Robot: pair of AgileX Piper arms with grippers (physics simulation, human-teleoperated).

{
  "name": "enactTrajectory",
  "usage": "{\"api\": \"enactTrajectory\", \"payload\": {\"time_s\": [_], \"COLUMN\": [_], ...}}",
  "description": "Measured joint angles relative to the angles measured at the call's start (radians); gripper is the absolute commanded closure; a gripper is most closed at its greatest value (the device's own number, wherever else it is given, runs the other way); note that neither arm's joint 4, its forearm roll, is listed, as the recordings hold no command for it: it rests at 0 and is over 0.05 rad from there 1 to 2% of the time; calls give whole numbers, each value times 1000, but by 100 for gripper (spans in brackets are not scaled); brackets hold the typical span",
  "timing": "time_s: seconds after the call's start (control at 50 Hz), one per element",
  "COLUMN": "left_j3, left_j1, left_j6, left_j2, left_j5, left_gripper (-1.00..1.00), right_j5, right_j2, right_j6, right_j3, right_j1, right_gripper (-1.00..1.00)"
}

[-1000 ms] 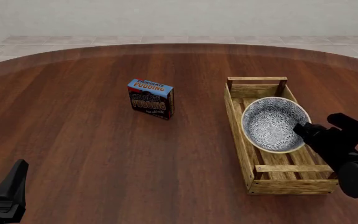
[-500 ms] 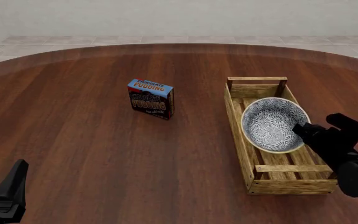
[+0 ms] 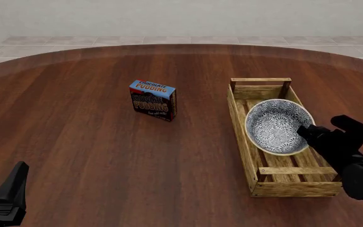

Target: Pick up the bowl on the left and put it in the tray.

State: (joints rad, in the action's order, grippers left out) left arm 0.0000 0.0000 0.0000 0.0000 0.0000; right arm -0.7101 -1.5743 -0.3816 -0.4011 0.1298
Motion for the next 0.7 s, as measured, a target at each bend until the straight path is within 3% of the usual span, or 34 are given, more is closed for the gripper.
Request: {"api": "enactTrajectory", "payload": {"time_s": [0.7], "left_j3": [0], "left_j1": [0], "left_j6": [0], "left_j2": [0], "left_j5": [0], "left_gripper": [-100], "right_j5": [-7], "right_j2": [8], "right_j6": [9], "right_j3": [8], "right_j1": [-5], "right_gripper": [100]}}
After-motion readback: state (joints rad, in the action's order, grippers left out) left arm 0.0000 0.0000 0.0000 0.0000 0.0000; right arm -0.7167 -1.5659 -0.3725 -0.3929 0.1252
